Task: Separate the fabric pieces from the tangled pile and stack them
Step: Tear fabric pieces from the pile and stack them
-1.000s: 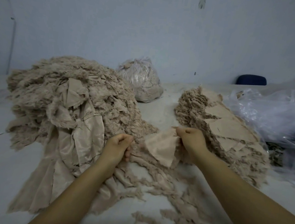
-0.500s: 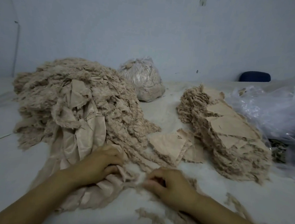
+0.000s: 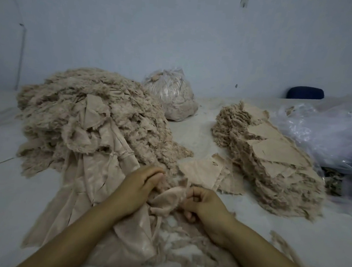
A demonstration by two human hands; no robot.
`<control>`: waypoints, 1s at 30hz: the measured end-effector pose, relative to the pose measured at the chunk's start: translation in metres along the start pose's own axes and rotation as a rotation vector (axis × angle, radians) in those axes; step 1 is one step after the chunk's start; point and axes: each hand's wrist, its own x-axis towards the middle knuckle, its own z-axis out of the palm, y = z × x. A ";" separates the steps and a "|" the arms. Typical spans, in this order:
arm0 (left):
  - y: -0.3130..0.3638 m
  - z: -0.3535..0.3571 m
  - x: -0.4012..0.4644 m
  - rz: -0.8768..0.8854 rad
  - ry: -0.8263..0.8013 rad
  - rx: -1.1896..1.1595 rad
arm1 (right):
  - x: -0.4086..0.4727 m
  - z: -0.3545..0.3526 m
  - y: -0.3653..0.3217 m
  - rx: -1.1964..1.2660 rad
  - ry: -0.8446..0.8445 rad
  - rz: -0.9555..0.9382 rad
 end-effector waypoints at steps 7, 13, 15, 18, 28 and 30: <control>-0.014 0.004 0.000 0.045 0.056 0.106 | 0.008 0.004 -0.005 0.161 0.071 -0.032; -0.008 0.012 0.007 0.008 -0.228 0.133 | 0.019 0.000 -0.006 0.372 0.050 0.097; -0.005 0.013 0.010 0.027 -0.212 0.143 | 0.020 -0.005 -0.011 0.312 -0.018 0.172; -0.004 0.016 0.013 0.024 -0.174 0.071 | 0.018 -0.004 -0.010 0.079 -0.062 0.139; -0.012 0.014 0.004 -0.150 -0.012 -0.347 | 0.025 -0.015 0.004 0.017 0.241 -0.160; -0.007 0.022 0.005 -0.140 -0.061 -0.355 | 0.022 -0.008 0.003 0.037 0.118 -0.167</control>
